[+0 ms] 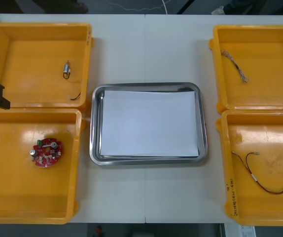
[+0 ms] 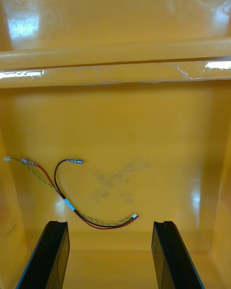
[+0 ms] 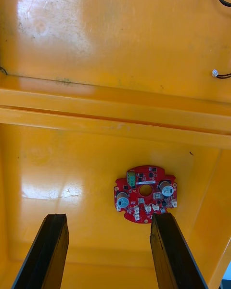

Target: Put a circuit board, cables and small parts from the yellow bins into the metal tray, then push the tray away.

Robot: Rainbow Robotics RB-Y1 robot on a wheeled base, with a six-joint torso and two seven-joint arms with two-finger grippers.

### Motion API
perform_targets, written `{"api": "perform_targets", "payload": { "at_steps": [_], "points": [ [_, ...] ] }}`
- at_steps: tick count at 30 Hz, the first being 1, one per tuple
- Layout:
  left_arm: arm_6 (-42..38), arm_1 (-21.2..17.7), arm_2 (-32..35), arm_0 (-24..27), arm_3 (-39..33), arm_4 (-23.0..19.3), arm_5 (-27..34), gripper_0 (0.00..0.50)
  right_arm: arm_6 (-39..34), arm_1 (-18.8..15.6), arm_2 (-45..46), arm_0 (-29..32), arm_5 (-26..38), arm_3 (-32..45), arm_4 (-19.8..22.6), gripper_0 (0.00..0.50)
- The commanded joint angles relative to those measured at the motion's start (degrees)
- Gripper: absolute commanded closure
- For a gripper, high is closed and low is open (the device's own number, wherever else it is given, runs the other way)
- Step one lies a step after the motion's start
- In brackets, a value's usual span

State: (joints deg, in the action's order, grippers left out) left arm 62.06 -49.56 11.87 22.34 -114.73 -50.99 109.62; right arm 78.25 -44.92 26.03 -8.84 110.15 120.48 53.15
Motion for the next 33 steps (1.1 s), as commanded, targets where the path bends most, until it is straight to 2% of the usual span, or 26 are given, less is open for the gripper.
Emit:
{"api": "perform_targets", "payload": {
  "at_steps": [1,33],
  "points": [
    [4.65,0.42,1.67,-0.89,-1.46,0.45,0.38,0.000,1.73,-2.19,0.95,-1.27,-0.15,0.37,0.20,0.000],
    [4.65,0.42,1.67,-0.89,-1.46,0.45,0.38,0.000,1.73,-2.19,0.95,-1.27,-0.15,0.37,0.20,0.000]
  ]
}}
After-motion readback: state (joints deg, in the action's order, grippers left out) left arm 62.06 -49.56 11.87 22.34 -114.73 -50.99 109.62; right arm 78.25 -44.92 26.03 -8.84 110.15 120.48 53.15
